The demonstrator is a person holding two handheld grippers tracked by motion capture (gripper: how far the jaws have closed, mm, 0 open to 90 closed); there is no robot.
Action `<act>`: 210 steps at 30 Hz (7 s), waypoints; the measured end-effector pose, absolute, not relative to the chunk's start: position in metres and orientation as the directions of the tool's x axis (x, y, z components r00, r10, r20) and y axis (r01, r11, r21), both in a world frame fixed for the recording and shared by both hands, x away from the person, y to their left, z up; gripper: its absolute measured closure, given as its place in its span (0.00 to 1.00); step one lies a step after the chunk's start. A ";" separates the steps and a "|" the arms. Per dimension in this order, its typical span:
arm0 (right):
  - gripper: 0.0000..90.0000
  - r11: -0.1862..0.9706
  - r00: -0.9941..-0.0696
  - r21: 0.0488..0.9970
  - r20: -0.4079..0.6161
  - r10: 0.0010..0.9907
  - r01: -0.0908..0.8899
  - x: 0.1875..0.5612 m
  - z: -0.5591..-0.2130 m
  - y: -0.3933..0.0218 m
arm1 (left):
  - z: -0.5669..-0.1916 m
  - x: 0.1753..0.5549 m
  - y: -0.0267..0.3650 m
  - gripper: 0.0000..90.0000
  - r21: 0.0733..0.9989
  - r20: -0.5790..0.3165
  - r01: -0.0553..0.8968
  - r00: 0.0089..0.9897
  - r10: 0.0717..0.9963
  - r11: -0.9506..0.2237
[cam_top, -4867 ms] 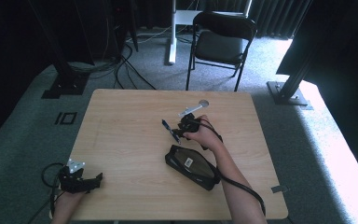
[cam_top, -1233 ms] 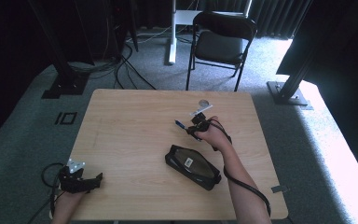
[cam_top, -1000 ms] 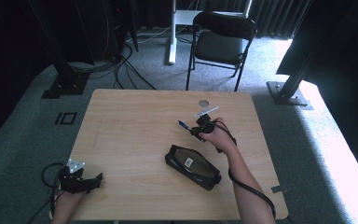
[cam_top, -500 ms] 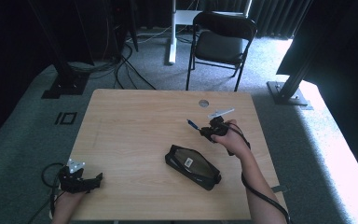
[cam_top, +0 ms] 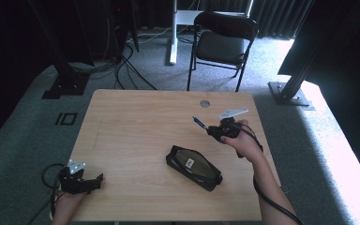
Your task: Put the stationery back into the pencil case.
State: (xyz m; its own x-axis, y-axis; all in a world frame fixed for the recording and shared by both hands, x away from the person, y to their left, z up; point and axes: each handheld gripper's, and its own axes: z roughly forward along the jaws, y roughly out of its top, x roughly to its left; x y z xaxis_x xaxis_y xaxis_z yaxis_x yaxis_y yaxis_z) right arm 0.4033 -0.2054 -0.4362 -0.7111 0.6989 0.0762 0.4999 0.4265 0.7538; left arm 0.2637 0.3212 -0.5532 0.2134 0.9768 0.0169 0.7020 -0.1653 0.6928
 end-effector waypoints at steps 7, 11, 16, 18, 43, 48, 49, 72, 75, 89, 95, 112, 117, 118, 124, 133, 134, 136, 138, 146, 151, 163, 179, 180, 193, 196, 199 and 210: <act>0.88 0.412 -0.725 0.789 0.061 0.686 0.456 0.385 -0.418 -0.210 | -0.553 0.264 0.321 0.01 0.693 0.017 0.702 0.213 0.977 -0.165; 0.88 0.423 -0.738 0.794 0.047 0.674 0.437 0.375 -0.411 -0.209 | -0.553 0.264 0.321 0.01 0.693 0.017 0.702 0.213 0.977 -0.165; 0.88 0.414 -0.752 0.810 0.050 0.658 0.415 0.365 -0.406 -0.206 | -0.553 0.264 0.321 0.01 0.694 0.016 0.701 0.212 0.977 -0.163; 0.88 0.407 -0.755 0.818 0.049 0.654 0.405 0.361 -0.404 -0.206 | -0.553 0.264 0.321 0.01 0.694 0.016 0.701 0.212 0.977 -0.163; 0.88 0.422 -0.813 0.824 0.077 0.578 0.378 0.326 -0.425 -0.175 | -0.553 0.264 0.321 0.01 0.694 0.015 0.701 0.212 0.977 -0.163; 0.88 0.431 -0.819 0.815 0.088 0.567 0.386 0.323 -0.433 -0.172 | -0.553 0.264 0.321 0.01 0.693 0.016 0.702 0.213 0.977 -0.165; 0.88 0.428 -0.817 0.817 0.088 0.569 0.386 0.322 -0.435 -0.172 | -0.553 0.264 0.321 0.01 0.693 0.017 0.702 0.213 0.977 -0.165; 0.88 0.535 -0.834 0.732 0.082 0.546 0.422 0.321 -0.472 -0.156 | -0.553 0.264 0.321 0.01 0.693 0.017 0.702 0.214 0.977 -0.166; 0.88 0.538 -0.832 0.728 0.080 0.548 0.425 0.322 -0.474 -0.154 | -0.553 0.264 0.321 0.01 0.693 0.017 0.702 0.213 0.977 -0.165; 0.88 0.578 -0.832 0.691 0.062 0.551 0.434 0.327 -0.484 -0.141 | -0.553 0.264 0.321 0.01 0.693 0.017 0.702 0.214 0.977 -0.166; 0.88 0.593 -0.834 0.675 0.062 0.548 0.439 0.328 -0.485 -0.137 | -0.553 0.264 0.321 0.01 0.693 0.017 0.702 0.214 0.977 -0.165; 0.88 0.624 -0.840 0.639 0.067 0.538 0.450 0.330 -0.492 -0.127 | -0.553 0.264 0.321 0.01 0.693 0.017 0.702 0.213 0.977 -0.165; 0.87 0.628 -0.838 0.624 0.080 0.540 0.465 0.330 -0.493 -0.128 | -0.553 0.264 0.321 0.01 0.693 0.017 0.702 0.213 0.977 -0.165; 0.86 0.624 -0.837 0.627 0.085 0.541 0.467 0.330 -0.493 -0.128 | -0.553 0.264 0.321 0.01 0.693 0.017 0.702 0.213 0.977 -0.165; 0.85 0.607 -0.837 0.643 0.100 0.539 0.467 0.330 -0.491 -0.131 | -0.553 0.264 0.321 0.01 0.693 0.017 0.702 0.214 0.977 -0.166; 0.84 0.562 -0.833 0.694 0.098 0.545 0.449 0.327 -0.476 -0.139 | -0.553 0.264 0.321 0.01 0.693 0.017 0.702 0.213 0.977 -0.165; 0.84 0.555 -0.831 0.701 0.099 0.547 0.448 0.327 -0.473 -0.140 | -0.553 0.264 0.321 0.01 0.693 0.017 0.702 0.214 0.977 -0.165; 0.83 0.539 -0.828 0.718 0.093 0.553 0.441 0.327 -0.468 -0.144 | -0.553 0.264 0.321 0.01 0.693 0.017 0.702 0.213 0.977 -0.165; 0.82 0.530 -0.827 0.727 0.092 0.555 0.436 0.328 -0.464 -0.145 | -0.553 0.264 0.321 0.01 0.694 0.016 0.701 0.212 0.977 -0.163; 0.75 0.504 -0.816 0.751 0.080 0.573 0.427 0.330 -0.457 -0.149 | -0.553 0.264 0.321 0.01 0.694 0.016 0.701 0.212 0.977 -0.163; 0.69 0.487 -0.804 0.764 0.070 0.590 0.424 0.331 -0.456 -0.152 | -0.553 0.264 0.321 0.01 0.694 0.016 0.701 0.212 0.977 -0.163; 0.60 0.450 -0.781 0.787 0.063 0.621 0.422 0.334 -0.450 -0.159 | -0.553 0.264 0.321 0.01 0.694 0.016 0.701 0.212 0.977 -0.163; 0.47 0.365 -0.720 0.816 0.088 0.689 0.449 0.341 -0.452 -0.184 | -0.553 0.264 0.321 0.01 0.693 0.017 0.702 0.213 0.977 -0.165; 0.46 0.363 -0.719 0.817 0.088 0.689 0.447 0.341 -0.453 -0.186 | -0.553 0.264 0.321 0.01 0.693 0.017 0.702 0.214 0.977 -0.166; 0.38 0.310 -0.653 0.822 0.097 0.751 0.478 0.346 -0.465 -0.208 | -0.553 0.264 0.321 0.01 0.693 0.017 0.702 0.214 0.977 -0.165; 0.36 0.293 -0.639 0.823 0.107 0.761 0.487 0.346 -0.468 -0.213 | -0.553 0.264 0.321 0.01 0.693 0.017 0.702 0.214 0.977 -0.165; 0.35 0.282 -0.626 0.823 0.111 0.772 0.492 0.347 -0.472 -0.219 | -0.553 0.264 0.321 0.01 0.693 0.017 0.702 0.213 0.977 -0.165; 0.33 0.236 -0.574 0.828 0.121 0.810 0.508 0.344 -0.488 -0.242 | -0.553 0.264 0.321 0.01 0.693 0.017 0.702 0.213 0.977 -0.165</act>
